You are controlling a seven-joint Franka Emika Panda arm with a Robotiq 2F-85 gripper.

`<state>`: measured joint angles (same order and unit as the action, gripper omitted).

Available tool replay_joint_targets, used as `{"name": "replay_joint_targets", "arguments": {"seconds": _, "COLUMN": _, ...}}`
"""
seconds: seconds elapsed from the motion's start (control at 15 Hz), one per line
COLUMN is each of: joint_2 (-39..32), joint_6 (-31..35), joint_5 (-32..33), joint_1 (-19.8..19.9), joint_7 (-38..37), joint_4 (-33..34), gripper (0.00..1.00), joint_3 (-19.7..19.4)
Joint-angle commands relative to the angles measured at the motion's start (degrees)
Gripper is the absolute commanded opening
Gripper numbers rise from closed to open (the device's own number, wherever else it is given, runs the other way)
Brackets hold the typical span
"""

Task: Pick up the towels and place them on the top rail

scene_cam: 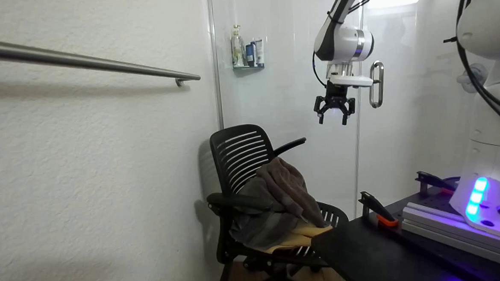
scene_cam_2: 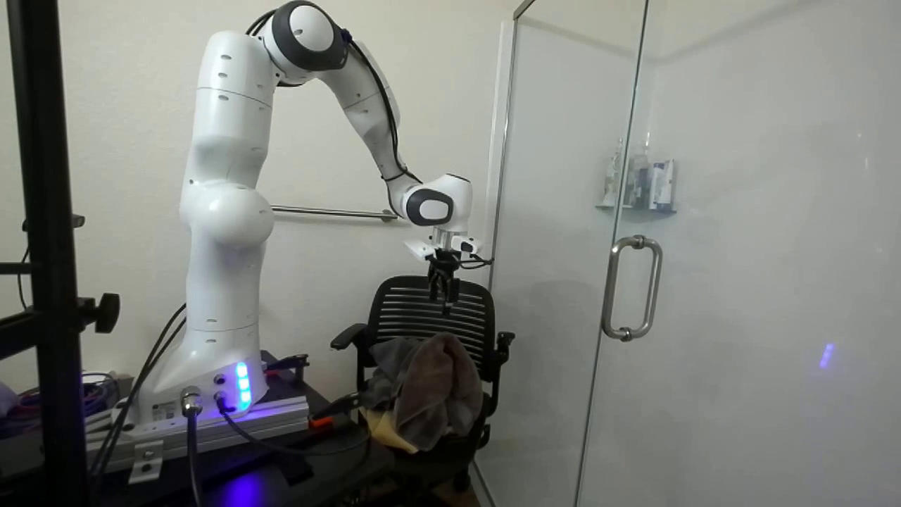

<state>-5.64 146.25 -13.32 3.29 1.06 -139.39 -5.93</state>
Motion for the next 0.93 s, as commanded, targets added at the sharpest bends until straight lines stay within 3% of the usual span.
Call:
{"name": "replay_joint_targets", "arguments": {"seconds": 0.0, "joint_2": -5.2, "joint_6": 10.1, "joint_5": -4.3, "joint_1": 1.8, "joint_7": 3.4, "joint_4": 0.3, "gripper": 1.00, "joint_3": 1.3}}
{"name": "replay_joint_targets", "arguments": {"seconds": 0.13, "joint_2": -5.5, "joint_6": 7.8, "joint_5": -1.3, "joint_1": 2.0, "joint_7": 7.8, "joint_4": 1.9, "gripper": 1.00, "joint_3": 2.2}}
{"name": "replay_joint_targets", "arguments": {"seconds": 0.33, "joint_2": -5.0, "joint_6": 2.2, "joint_5": -4.1, "joint_1": 2.4, "joint_7": 15.4, "joint_4": 5.4, "gripper": 1.00, "joint_3": 6.0}}
{"name": "replay_joint_targets", "arguments": {"seconds": 0.73, "joint_2": -10.3, "joint_6": -12.3, "joint_5": 0.2, "joint_1": -0.3, "joint_7": 19.4, "joint_4": 15.4, "gripper": 1.00, "joint_3": 9.6}}
{"name": "replay_joint_targets", "arguments": {"seconds": 0.8, "joint_2": -7.4, "joint_6": -7.7, "joint_5": -1.1, "joint_1": -0.5, "joint_7": 17.2, "joint_4": 11.9, "gripper": 1.00, "joint_3": 9.4}}
{"name": "replay_joint_targets", "arguments": {"seconds": 0.87, "joint_2": -8.0, "joint_6": -8.4, "joint_5": -0.9, "joint_1": -0.7, "joint_7": 17.1, "joint_4": 12.6, "gripper": 1.00, "joint_3": 9.6}}
